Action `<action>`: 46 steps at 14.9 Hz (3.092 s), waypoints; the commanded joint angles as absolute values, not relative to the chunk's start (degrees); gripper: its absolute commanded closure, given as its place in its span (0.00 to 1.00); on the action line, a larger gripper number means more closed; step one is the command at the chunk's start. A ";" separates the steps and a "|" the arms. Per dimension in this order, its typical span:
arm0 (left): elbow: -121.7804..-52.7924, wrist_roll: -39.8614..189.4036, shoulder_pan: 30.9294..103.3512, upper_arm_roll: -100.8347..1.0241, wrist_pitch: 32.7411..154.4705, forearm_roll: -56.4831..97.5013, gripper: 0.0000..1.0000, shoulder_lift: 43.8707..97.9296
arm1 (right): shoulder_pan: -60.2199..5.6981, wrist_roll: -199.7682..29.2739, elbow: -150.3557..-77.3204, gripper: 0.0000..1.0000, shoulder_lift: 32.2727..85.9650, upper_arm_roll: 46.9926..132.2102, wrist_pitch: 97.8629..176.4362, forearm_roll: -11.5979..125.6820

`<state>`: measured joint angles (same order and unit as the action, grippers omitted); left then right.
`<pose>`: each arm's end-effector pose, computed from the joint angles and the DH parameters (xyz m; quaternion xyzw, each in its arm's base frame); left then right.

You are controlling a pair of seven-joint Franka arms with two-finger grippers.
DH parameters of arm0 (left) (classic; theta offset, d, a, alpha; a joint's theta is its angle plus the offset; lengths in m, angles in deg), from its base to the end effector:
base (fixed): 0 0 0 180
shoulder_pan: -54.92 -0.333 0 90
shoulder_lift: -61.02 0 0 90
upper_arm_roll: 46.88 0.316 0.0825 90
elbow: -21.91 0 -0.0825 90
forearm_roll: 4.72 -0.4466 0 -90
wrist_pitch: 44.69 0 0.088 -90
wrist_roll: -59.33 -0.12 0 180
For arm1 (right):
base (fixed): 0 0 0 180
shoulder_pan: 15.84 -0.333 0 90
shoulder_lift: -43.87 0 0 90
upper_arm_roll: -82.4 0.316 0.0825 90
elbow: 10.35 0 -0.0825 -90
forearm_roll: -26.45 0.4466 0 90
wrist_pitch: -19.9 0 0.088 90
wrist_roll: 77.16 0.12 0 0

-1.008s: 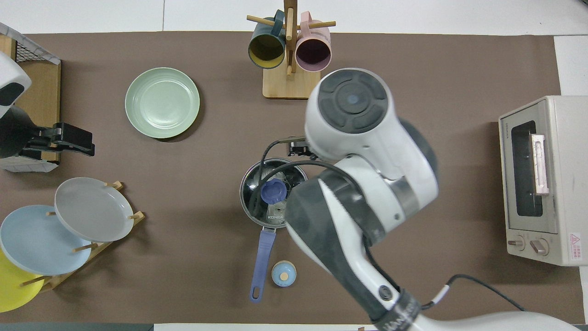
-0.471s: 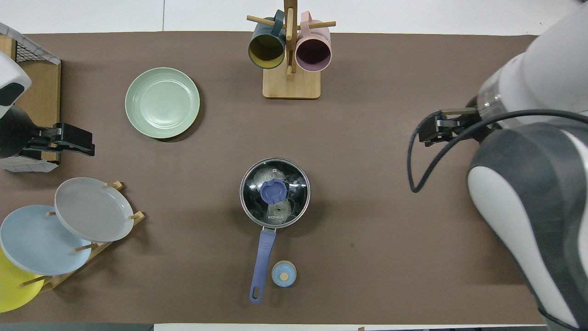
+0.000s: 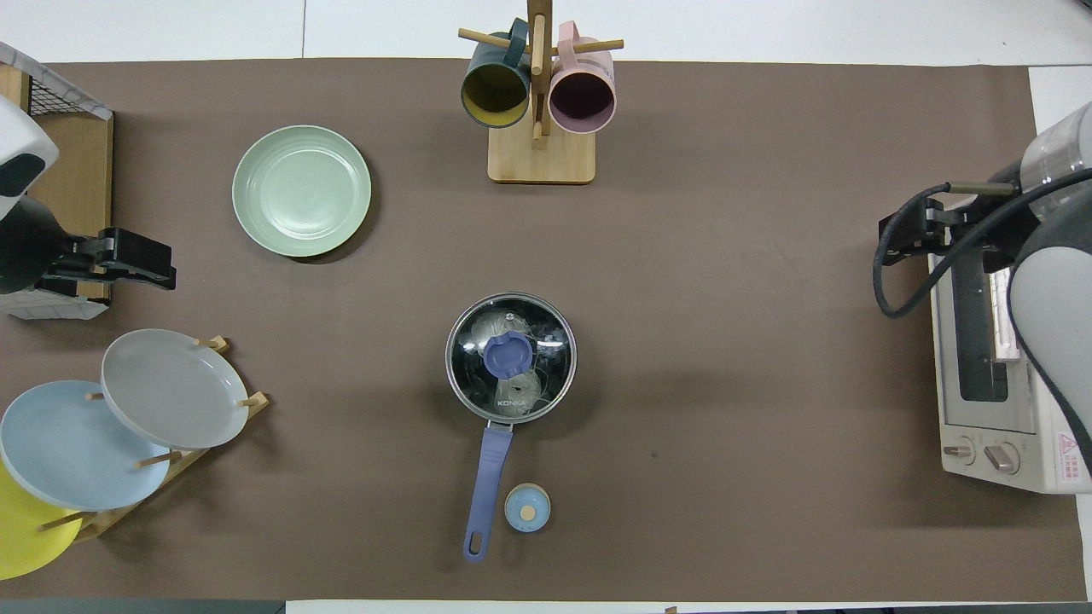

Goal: Transfer vermicelli from plate to pot

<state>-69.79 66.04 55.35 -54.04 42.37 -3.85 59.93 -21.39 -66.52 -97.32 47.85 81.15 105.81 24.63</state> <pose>0.5987 -0.0823 0.6030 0.9995 -0.0078 -0.0316 0.0025 0.6278 0.0436 0.5904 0.9973 -0.0557 -0.0414 0.0222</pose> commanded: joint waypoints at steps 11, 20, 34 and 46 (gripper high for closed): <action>-70.99 65.66 54.48 -54.44 42.94 -3.05 0.00 58.64 | -17.95 -74.17 -102.81 0.00 42.02 78.97 105.16 24.87; -70.99 65.66 54.48 -54.44 42.94 -3.05 0.00 58.64 | -16.71 -76.72 -102.72 0.00 41.32 79.15 104.45 25.05; -70.99 65.66 54.48 -54.44 42.94 -3.05 0.00 58.64 | -16.28 -78.74 -103.07 0.00 41.05 79.24 108.14 25.40; -70.99 65.66 54.40 -54.44 42.94 -3.05 0.00 58.64 | -16.36 -80.24 -103.25 0.00 41.05 79.68 108.67 25.66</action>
<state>-69.79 66.04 55.35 -54.04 42.37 -3.85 59.93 -17.52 -78.53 -101.83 42.07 78.84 107.66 24.83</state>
